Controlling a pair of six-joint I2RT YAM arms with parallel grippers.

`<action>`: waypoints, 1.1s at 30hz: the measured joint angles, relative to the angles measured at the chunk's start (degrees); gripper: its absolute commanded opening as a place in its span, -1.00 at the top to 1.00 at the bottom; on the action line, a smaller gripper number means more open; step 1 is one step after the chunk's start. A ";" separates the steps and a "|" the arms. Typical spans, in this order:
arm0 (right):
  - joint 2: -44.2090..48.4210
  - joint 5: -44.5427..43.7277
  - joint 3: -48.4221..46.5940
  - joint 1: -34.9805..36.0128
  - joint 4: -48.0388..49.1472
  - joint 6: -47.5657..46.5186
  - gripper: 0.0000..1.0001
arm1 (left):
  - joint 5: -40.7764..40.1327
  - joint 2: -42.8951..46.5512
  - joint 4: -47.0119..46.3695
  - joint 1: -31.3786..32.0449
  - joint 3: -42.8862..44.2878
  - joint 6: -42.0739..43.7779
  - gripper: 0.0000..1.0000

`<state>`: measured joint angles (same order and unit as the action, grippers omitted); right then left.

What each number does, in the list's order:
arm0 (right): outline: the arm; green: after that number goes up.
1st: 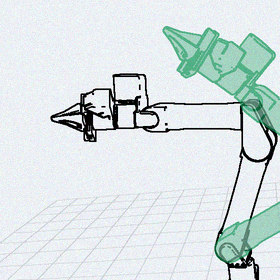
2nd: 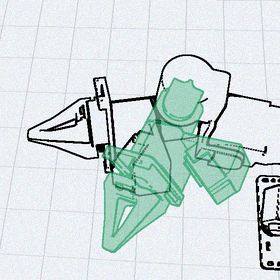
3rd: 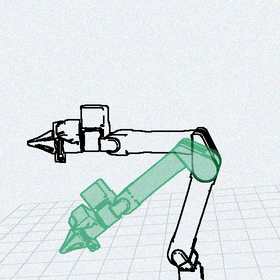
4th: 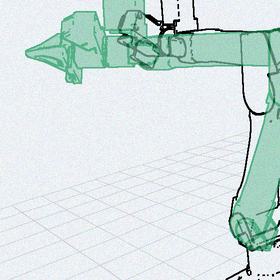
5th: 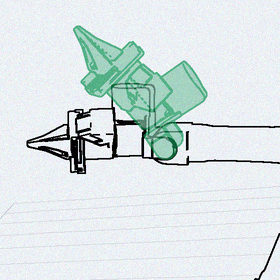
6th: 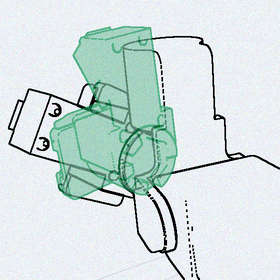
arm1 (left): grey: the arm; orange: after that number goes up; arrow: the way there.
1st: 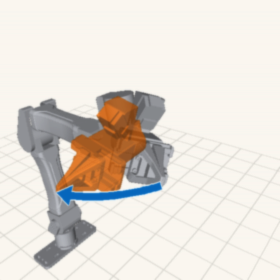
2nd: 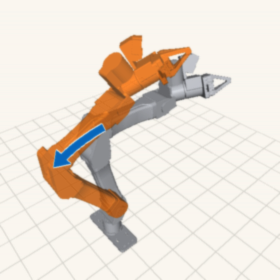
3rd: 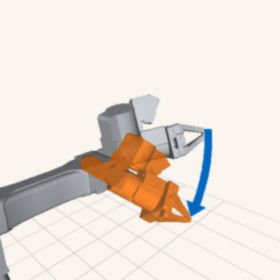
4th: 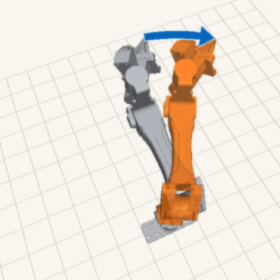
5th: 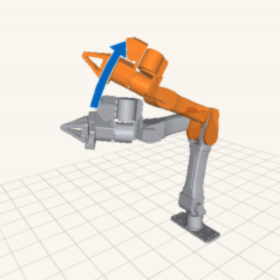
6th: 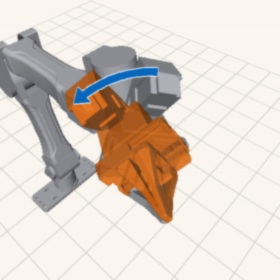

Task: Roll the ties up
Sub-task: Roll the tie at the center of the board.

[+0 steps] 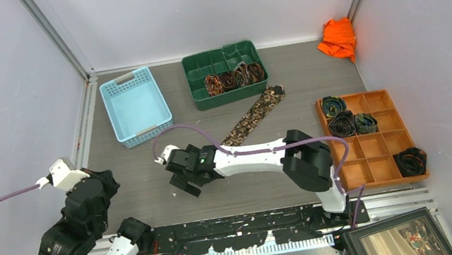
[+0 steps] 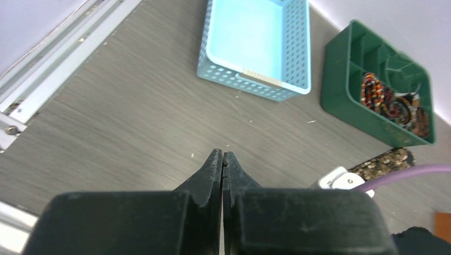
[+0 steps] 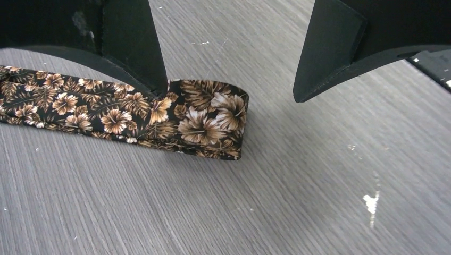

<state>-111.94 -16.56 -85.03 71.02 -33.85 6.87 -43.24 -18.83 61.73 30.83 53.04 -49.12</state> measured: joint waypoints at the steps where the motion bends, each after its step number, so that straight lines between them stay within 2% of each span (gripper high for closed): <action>1: -0.87 -0.24 -0.48 0.00 -0.15 -0.63 -0.86 | -0.31 0.02 1.03 0.00 0.02 -0.07 1.00; 4: -2.91 -1.27 -1.51 -0.07 -0.48 -2.12 -0.83 | -0.92 0.04 3.26 0.00 0.02 -0.17 1.00; 8: -5.16 -2.05 -2.21 -0.26 -0.55 -3.52 -0.68 | -1.22 0.04 4.26 0.00 0.02 -0.31 1.00; 13: -7.58 -2.27 -3.63 -0.50 -1.11 -3.74 -0.57 | -1.66 0.04 5.18 0.00 0.02 -1.20 1.00; 17: -7.91 -2.16 -3.74 -1.18 -1.29 -3.21 -0.32 | -1.77 -0.37 5.49 0.00 0.02 -1.57 1.00; 21: -7.96 -1.25 -3.56 -3.02 -1.31 -1.64 -0.19 | -1.75 -1.46 5.44 0.02 0.02 -1.68 1.00; 28: -6.73 2.21 -1.53 -7.08 0.90 1.86 0.07 | -0.68 -2.38 4.22 0.00 0.00 -1.38 1.00; 33: -3.63 9.86 2.32 -10.36 4.74 5.31 0.20 | 0.79 -3.61 1.77 0.00 0.00 -0.59 1.00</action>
<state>-115.57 -6.70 -82.72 60.66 -29.10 12.19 -42.46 -22.44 63.51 30.83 53.04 -49.71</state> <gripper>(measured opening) 0.440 0.005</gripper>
